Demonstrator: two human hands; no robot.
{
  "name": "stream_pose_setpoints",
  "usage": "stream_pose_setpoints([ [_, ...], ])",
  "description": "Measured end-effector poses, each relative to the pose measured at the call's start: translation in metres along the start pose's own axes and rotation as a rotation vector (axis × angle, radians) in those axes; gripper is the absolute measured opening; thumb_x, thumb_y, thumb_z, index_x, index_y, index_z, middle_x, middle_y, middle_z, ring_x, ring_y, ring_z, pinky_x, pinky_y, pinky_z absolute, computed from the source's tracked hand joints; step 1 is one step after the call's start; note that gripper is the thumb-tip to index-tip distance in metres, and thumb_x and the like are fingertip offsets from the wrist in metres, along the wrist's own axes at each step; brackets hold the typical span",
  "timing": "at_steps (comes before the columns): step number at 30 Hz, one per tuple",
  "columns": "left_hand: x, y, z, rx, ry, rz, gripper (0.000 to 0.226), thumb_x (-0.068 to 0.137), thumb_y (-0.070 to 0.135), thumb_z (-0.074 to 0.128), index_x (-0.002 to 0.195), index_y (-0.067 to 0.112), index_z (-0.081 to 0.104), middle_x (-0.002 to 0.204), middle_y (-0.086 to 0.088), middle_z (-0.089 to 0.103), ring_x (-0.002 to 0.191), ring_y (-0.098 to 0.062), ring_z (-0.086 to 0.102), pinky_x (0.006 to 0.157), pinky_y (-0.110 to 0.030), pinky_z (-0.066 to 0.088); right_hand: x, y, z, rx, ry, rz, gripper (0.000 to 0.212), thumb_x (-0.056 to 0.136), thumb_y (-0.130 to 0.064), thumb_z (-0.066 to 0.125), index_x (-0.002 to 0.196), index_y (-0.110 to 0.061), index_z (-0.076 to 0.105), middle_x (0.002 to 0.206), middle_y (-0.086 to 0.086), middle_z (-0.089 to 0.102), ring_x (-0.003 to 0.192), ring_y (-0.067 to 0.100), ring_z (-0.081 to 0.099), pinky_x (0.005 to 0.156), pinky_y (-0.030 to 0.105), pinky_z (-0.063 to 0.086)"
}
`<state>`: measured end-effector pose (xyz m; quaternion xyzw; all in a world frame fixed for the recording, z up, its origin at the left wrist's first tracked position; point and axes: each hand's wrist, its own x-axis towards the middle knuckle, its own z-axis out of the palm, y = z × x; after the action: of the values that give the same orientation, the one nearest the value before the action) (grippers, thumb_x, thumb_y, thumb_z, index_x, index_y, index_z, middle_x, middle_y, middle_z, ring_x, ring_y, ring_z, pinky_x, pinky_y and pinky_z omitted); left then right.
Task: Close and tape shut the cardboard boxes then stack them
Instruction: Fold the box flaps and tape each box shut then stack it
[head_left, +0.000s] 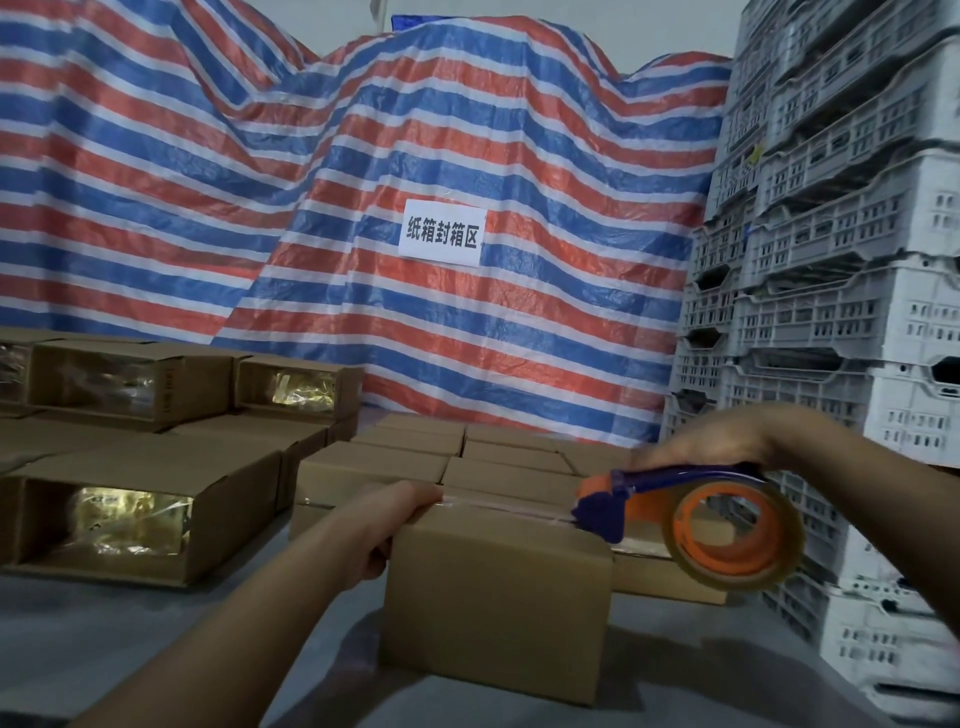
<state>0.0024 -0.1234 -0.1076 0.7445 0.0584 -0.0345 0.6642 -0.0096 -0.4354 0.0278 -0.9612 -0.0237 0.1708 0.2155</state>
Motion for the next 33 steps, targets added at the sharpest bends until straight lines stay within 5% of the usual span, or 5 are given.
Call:
stream_pose_setpoints([
  [5,-0.004,0.016,-0.003,0.337,0.078,0.159,0.026,0.088,0.043,0.067,0.094,0.019,0.059,0.083,0.0,0.064,0.074,-0.013,0.058,0.06,-0.023,0.041,0.005,0.0,0.002,-0.035,-0.015,0.037,0.041,0.1,-0.053,0.051,0.113,-0.016,0.061,0.075,-0.001,0.063,0.06,0.012,0.056,0.063,0.024,0.047],
  [9,-0.018,0.036,0.02,0.809,0.28,0.59,0.042,0.089,0.042,0.066,0.124,0.026,0.052,0.119,0.001,0.059,0.103,-0.012,0.059,0.084,-0.027,0.051,0.003,-0.012,0.001,-0.134,-0.034,0.058,0.026,0.104,-0.05,0.046,0.097,-0.028,0.059,0.064,-0.006,0.064,0.052,0.008,0.058,0.055,0.019,0.049],
  [16,-0.047,0.024,0.071,1.368,-0.15,0.732,0.069,0.088,0.074,0.039,0.144,0.035,0.036,0.149,0.005,0.042,0.138,-0.021,0.036,0.112,-0.049,0.028,0.012,0.004,0.001,-0.025,-0.051,0.039,0.03,0.102,-0.051,0.05,0.106,-0.023,0.061,0.067,-0.005,0.064,0.052,0.008,0.058,0.054,0.02,0.049],
  [26,-0.043,0.019,0.071,1.378,-0.151,0.772,0.065,0.09,0.069,0.042,0.143,0.031,0.036,0.146,0.005,0.043,0.133,-0.018,0.04,0.112,-0.049,0.03,0.006,0.062,-0.006,0.113,-0.078,-0.006,0.045,0.091,-0.064,0.057,0.095,-0.021,0.067,0.07,-0.006,0.067,0.056,0.009,0.06,0.057,0.02,0.049],
  [33,-0.044,0.033,0.084,1.341,-0.107,0.813,0.059,0.074,0.081,0.049,0.106,0.032,0.05,0.097,0.009,0.053,0.085,-0.009,0.049,0.078,-0.032,0.044,0.011,0.066,0.017,0.094,0.002,0.009,0.063,0.078,-0.076,0.058,0.095,-0.016,0.066,0.067,-0.005,0.064,0.052,0.009,0.057,0.053,0.019,0.047],
])
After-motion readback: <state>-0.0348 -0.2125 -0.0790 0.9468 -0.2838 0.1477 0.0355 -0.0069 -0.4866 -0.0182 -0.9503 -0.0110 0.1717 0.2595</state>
